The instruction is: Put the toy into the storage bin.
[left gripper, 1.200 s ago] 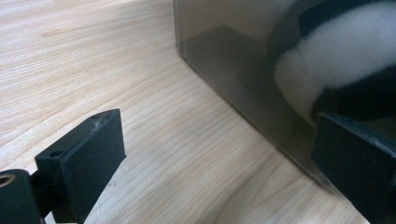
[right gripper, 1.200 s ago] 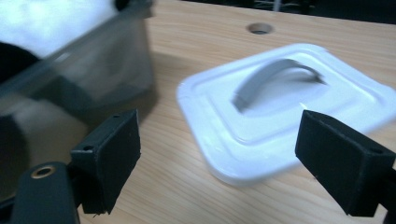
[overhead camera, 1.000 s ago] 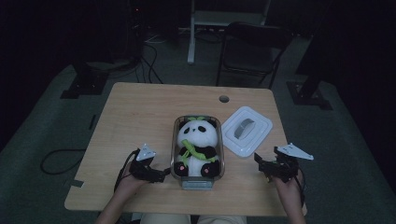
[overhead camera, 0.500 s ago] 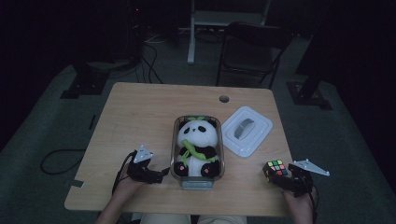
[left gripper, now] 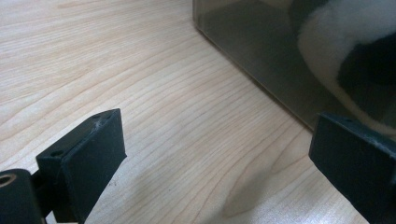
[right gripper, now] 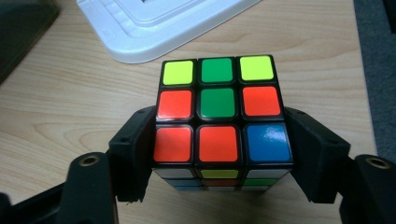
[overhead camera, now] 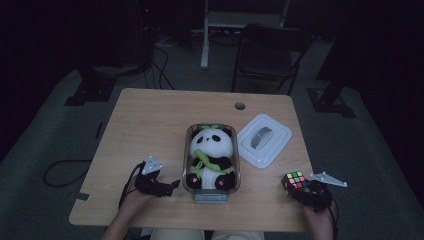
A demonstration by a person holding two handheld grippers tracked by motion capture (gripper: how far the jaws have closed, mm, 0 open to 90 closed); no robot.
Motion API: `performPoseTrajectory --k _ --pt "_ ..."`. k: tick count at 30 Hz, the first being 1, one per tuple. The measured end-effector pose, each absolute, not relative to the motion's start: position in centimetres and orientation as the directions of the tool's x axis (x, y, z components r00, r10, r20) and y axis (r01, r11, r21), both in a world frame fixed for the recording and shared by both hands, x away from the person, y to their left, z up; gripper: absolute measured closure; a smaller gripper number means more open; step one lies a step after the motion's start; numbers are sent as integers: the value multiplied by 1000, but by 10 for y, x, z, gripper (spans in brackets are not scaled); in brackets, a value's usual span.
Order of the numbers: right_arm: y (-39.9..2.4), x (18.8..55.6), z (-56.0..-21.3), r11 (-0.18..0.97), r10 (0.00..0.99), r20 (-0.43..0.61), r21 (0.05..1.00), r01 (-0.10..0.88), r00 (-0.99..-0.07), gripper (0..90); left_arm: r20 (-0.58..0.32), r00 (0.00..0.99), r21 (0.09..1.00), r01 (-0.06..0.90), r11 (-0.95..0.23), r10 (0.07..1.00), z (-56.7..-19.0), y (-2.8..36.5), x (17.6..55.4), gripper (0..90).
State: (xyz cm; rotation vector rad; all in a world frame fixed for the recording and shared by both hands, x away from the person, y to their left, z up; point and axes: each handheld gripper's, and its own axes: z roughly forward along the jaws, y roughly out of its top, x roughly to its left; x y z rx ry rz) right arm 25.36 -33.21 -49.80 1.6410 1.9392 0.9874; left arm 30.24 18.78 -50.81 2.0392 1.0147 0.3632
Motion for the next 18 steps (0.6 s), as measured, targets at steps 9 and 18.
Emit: performPoseTrajectory --k 9,18 --pt "-334 253 -489 67 964 122 747 661 -235 339 -90 634 766 536 -353 768 -510 189 303 43" --pt "-322 256 -465 89 939 144 775 626 -312 339 -92 625 759 548 -351 775 -512 190 305 43"
